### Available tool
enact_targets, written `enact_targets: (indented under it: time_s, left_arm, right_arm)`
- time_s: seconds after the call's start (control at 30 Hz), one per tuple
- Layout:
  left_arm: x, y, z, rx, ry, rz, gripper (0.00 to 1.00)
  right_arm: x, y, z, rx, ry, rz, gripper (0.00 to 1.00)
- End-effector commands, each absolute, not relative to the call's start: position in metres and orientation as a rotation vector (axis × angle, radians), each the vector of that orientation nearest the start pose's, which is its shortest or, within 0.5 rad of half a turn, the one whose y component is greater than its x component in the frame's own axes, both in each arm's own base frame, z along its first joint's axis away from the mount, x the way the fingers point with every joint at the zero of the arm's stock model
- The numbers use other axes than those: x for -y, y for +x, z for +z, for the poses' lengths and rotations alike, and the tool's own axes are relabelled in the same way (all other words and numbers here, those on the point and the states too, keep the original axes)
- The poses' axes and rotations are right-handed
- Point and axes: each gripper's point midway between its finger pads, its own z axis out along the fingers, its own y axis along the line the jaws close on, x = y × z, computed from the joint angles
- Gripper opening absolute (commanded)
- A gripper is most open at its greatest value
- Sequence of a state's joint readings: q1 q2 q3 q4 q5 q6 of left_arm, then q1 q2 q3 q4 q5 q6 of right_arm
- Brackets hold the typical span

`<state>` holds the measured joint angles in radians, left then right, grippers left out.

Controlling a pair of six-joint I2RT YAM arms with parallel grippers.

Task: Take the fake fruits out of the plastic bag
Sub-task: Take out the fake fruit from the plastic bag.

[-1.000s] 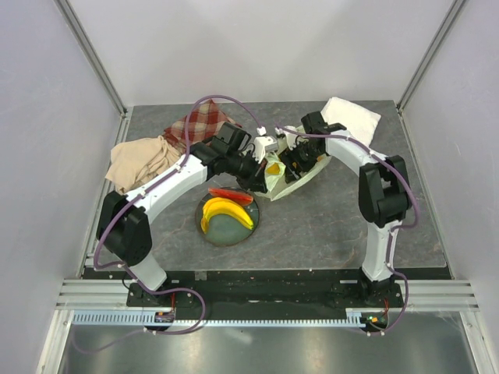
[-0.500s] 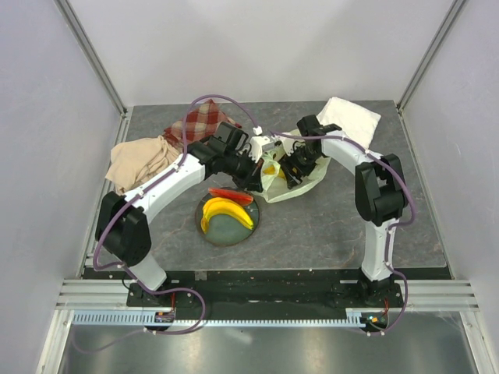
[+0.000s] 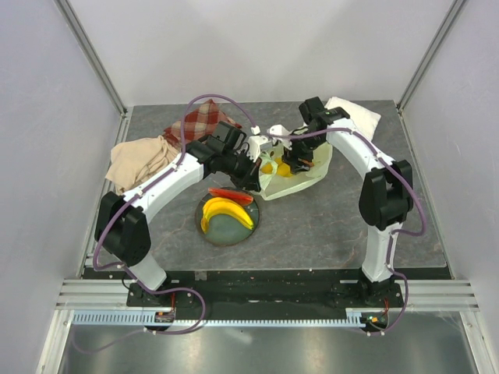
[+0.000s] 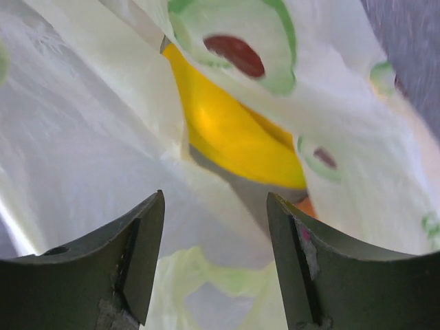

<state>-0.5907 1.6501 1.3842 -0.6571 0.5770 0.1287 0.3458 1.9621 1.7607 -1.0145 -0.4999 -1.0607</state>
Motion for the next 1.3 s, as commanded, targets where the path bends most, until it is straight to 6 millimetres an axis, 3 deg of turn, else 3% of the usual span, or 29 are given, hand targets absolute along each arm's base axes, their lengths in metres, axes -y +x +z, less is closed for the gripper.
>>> enact_targets:
  time_s: [0.0, 0.27, 0.43, 0.53, 0.6, 0.9, 1.13, 1.2, 1.27]
  left_arm:
    - [0.296, 0.286, 0.188, -2.155, 1.140, -0.871, 0.02]
    - [0.294, 0.294, 0.188, -2.155, 1.130, -0.854, 0.02]
    - [0.291, 0.298, 0.192, -2.171, 1.089, -0.869, 0.01]
    - [0.280, 0.300, 0.206, -2.186, 0.950, -0.991, 0.02]
    - [0.280, 0.300, 0.230, -2.085, 0.911, -1.045, 0.02]
    - [0.277, 0.292, 0.200, -2.144, 0.932, -1.062, 0.02]
    - [0.268, 0.288, 0.183, -2.168, 0.962, -1.006, 0.02]
    - [0.266, 0.289, 0.180, -2.174, 0.965, -0.983, 0.02]
    - [0.265, 0.289, 0.179, -2.177, 0.966, -0.971, 0.01]
  right_arm:
    - [-0.215, 0.390, 0.128, -1.622, -2.068, 0.470, 0.69]
    - [-0.225, 0.379, 0.118, -1.439, -2.256, 0.471, 0.65]
    - [-0.235, 0.394, 0.110, -1.406, -2.215, 0.451, 0.58]
    - [-0.242, 0.403, 0.105, -1.423, -2.145, 0.457, 0.59]
    - [-0.247, 0.408, 0.106, -1.421, -2.099, 0.472, 0.61]
    - [-0.259, 0.423, 0.070, -1.417, -2.095, 0.477, 0.60]
    - [-0.228, 0.423, 0.038, -1.449, -2.224, 0.424, 0.57]
    - [-0.223, 0.423, 0.030, -1.483, -2.228, 0.436, 0.48]
    - [-0.222, 0.432, 0.036, -1.506, -2.192, 0.422, 0.37]
